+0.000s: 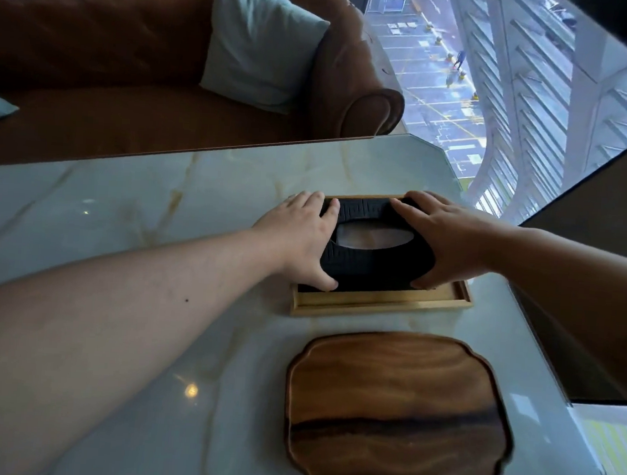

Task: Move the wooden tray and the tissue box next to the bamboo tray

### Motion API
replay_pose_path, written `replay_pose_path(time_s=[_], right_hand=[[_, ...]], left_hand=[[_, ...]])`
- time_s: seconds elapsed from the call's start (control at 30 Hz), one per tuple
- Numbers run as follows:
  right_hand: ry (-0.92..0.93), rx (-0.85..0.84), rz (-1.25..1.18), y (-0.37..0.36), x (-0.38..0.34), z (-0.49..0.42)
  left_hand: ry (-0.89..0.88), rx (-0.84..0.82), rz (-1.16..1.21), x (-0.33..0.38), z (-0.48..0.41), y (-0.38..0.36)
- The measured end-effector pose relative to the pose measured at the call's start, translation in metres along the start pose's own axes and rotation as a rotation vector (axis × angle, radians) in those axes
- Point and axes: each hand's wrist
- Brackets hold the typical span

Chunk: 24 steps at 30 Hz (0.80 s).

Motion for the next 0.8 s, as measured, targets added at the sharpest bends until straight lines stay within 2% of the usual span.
replay_pose_path(time_s=[0.33, 0.63, 0.8], right_hand=[[0.003, -0.019, 0.007, -0.017, 0.021, -0.005], [-0.013, -0.021, 0.053, -0.024, 0.016, -0.007], [-0.035, -0.058, 0.123, -0.015, -0.002, -0.006]], left_hand=[[0.001, -0.060, 0.040, 0.014, -0.020, -0.009], [-0.011, -0.045, 0.028, 0.014, -0.020, -0.014], [-0.021, -0.004, -0.083, 0.007, -0.003, -0.014]])
Point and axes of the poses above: each hand's wrist, its own z-axis away from the middle knuckle, its own y-axis out of the back of the hand, x = y × z, and after that the axes turned 12 degrees about -z, right-handed
